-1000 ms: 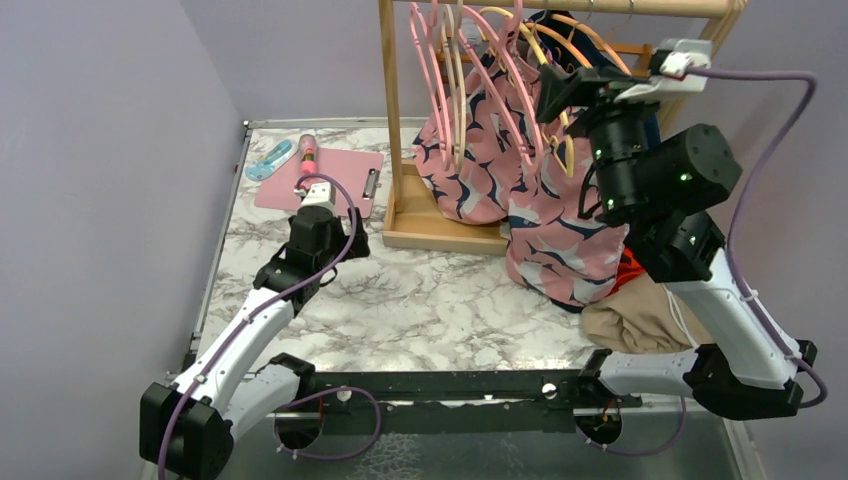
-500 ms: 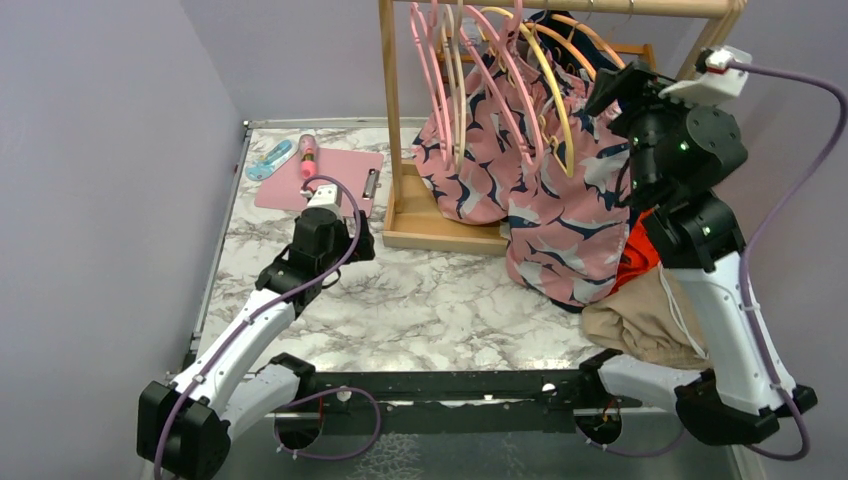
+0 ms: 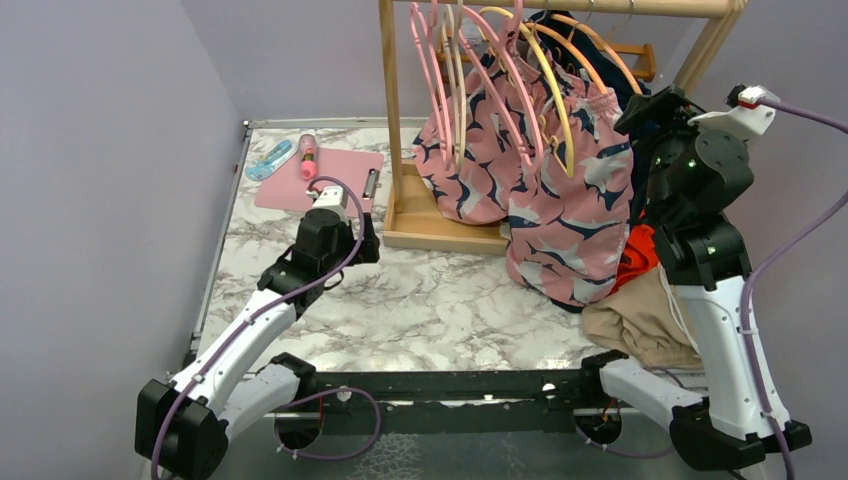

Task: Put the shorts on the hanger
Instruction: Adjust the shorts at the center of the board.

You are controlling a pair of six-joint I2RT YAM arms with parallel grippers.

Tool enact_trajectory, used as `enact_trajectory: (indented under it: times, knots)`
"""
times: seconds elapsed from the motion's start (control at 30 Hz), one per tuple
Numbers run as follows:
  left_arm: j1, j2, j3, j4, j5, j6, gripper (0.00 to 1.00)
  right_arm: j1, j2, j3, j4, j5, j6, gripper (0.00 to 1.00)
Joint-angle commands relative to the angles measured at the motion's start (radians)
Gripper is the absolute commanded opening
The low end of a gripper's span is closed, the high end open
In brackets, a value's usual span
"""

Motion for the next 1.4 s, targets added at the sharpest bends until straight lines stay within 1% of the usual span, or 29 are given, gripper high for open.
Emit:
enact_trajectory:
  times: [0.0, 0.1, 0.23, 0.47, 0.63, 0.77, 0.9, 1.23, 1.37]
  knots:
    - [-0.017, -0.012, -0.007, 0.018, 0.023, -0.004, 0.98, -0.081, -0.049, -0.071, -0.054, -0.014, 0.149, 0.90]
    - [-0.033, -0.012, -0.009, 0.018, 0.022, -0.004, 0.98, -0.118, -0.078, -0.109, -0.074, 0.006, 0.184, 0.91]
    - [-0.051, -0.007, -0.006, 0.019, 0.030, -0.011, 0.98, -0.125, -0.118, -0.133, -0.128, 0.054, 0.218, 0.91]
    - [-0.083, -0.026, -0.007, 0.019, 0.036, -0.014, 0.98, -0.124, -0.241, -0.165, -0.265, 0.102, 0.206, 0.90]
    - [-0.100, -0.037, -0.010, 0.018, 0.037, -0.016, 0.98, -0.123, -0.351, -0.288, -0.381, 0.151, 0.223, 0.90]
    - [-0.113, -0.043, -0.012, 0.017, 0.033, -0.016, 0.98, -0.123, -0.409, -0.389, -0.484, 0.137, 0.312, 0.90]
    - [-0.126, -0.042, -0.012, 0.014, 0.030, -0.014, 0.98, -0.123, -0.433, -0.466, -0.569, 0.088, 0.433, 0.89]
    - [-0.141, -0.033, -0.013, 0.009, 0.022, -0.011, 0.98, -0.123, -0.473, -0.669, -0.627, 0.057, 0.624, 0.89]
    - [-0.145, -0.018, -0.012, 0.011, 0.030, -0.015, 0.98, -0.123, -0.492, -0.710, -0.640, 0.050, 0.689, 0.87]
